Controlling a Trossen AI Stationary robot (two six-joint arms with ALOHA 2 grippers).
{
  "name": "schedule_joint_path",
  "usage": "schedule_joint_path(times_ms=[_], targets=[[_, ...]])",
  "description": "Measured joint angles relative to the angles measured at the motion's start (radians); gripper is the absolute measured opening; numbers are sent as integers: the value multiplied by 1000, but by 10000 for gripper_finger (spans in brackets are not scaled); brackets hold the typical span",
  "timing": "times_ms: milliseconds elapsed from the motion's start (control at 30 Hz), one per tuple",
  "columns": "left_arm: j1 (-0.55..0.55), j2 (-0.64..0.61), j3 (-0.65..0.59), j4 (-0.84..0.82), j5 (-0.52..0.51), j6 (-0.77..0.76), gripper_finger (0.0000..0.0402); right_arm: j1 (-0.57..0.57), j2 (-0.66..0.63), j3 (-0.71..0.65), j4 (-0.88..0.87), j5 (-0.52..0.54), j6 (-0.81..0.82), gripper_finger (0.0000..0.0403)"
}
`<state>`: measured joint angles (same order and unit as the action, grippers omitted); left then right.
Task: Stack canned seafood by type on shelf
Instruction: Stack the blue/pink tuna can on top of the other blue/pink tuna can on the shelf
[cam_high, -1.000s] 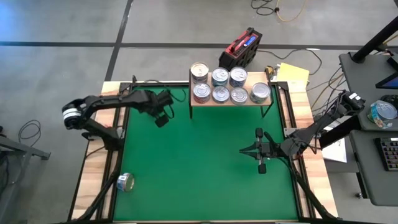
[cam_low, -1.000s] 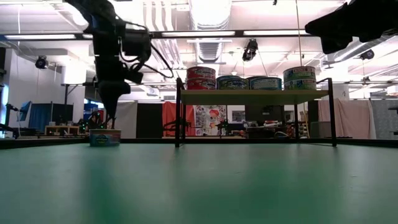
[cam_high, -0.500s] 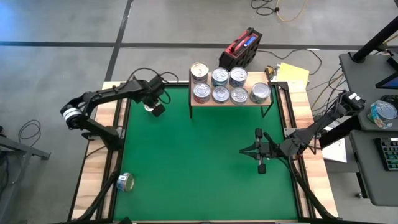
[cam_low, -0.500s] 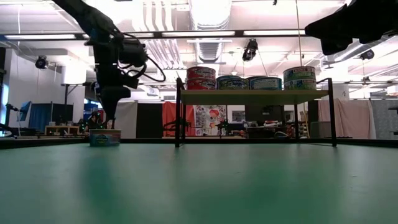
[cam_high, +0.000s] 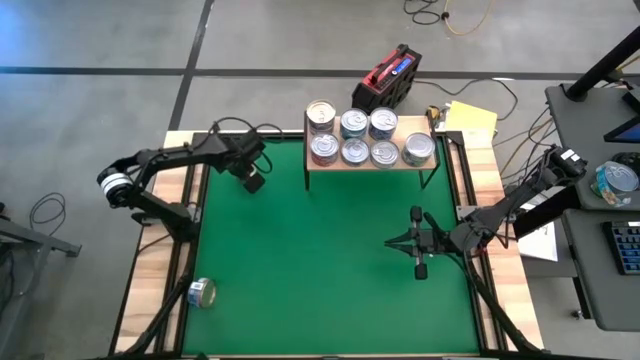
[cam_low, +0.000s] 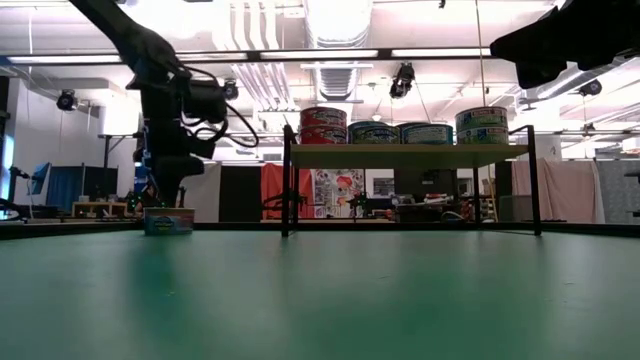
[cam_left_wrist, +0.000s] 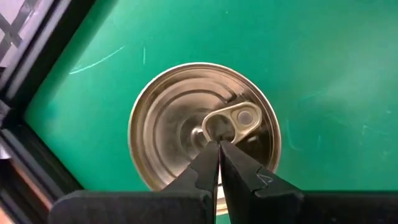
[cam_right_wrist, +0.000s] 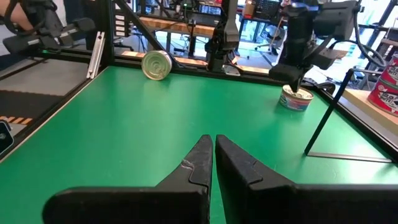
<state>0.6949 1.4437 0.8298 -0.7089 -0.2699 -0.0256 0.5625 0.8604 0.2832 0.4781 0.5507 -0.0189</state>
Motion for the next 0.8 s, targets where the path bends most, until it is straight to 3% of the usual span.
schedule_joint_path(times_ms=[367, 800], targets=[[-22, -3, -47, 37, 11, -66, 0, 0, 0, 0, 0, 0, -6, 12], [-132, -2, -27, -20, 155, -164, 0, 0, 0, 1, 0, 0, -2, 12]])
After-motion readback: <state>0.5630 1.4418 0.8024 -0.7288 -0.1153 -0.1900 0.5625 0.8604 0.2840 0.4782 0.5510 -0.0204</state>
